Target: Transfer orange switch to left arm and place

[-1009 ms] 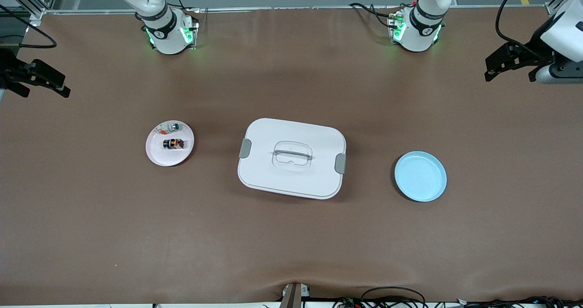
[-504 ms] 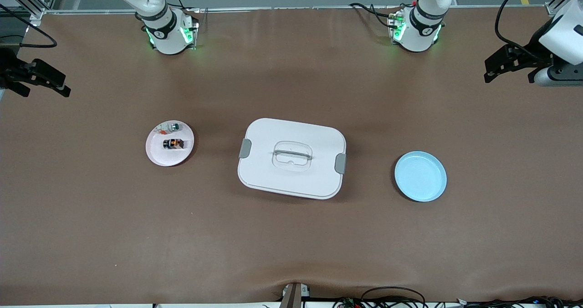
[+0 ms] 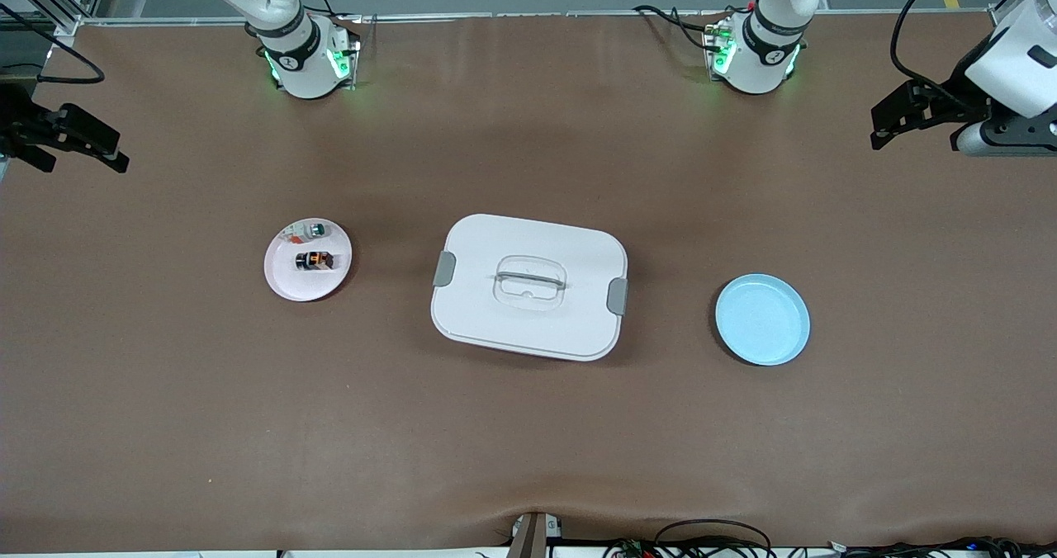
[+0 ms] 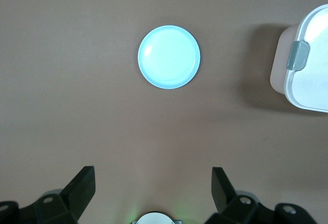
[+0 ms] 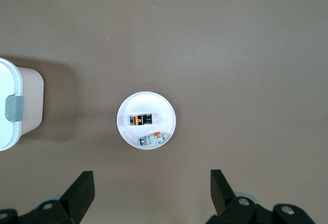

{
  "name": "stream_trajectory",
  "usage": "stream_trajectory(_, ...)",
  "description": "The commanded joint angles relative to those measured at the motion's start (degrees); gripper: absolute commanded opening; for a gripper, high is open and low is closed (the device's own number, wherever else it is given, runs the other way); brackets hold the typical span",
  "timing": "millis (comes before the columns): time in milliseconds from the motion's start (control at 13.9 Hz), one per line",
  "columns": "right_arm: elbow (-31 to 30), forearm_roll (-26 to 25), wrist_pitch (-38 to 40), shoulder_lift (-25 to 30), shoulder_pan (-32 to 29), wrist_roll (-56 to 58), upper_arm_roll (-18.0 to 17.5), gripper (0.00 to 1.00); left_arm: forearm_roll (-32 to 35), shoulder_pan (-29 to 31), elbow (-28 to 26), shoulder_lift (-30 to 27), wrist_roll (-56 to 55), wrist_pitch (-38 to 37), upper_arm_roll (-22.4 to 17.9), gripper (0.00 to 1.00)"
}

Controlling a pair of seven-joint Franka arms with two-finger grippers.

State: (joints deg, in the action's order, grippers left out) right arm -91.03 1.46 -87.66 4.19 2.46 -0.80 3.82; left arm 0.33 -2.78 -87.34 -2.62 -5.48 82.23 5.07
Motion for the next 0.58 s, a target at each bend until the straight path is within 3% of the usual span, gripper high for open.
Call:
stream_trajectory(0,-0.64,-0.93,-0.41,1.09,0.00,0.01,-0.22,1.00,0.90,0.15,0.51,0.24,1.09,-0.75,0.64,1.00)
stream_trajectory(504,2.26,-1.37,-0.23,-3.13,0.18,-0.08,-0.22,1.00,0.99,0.15,0.25,0.24,1.09,-0.75,0.73,1.00)
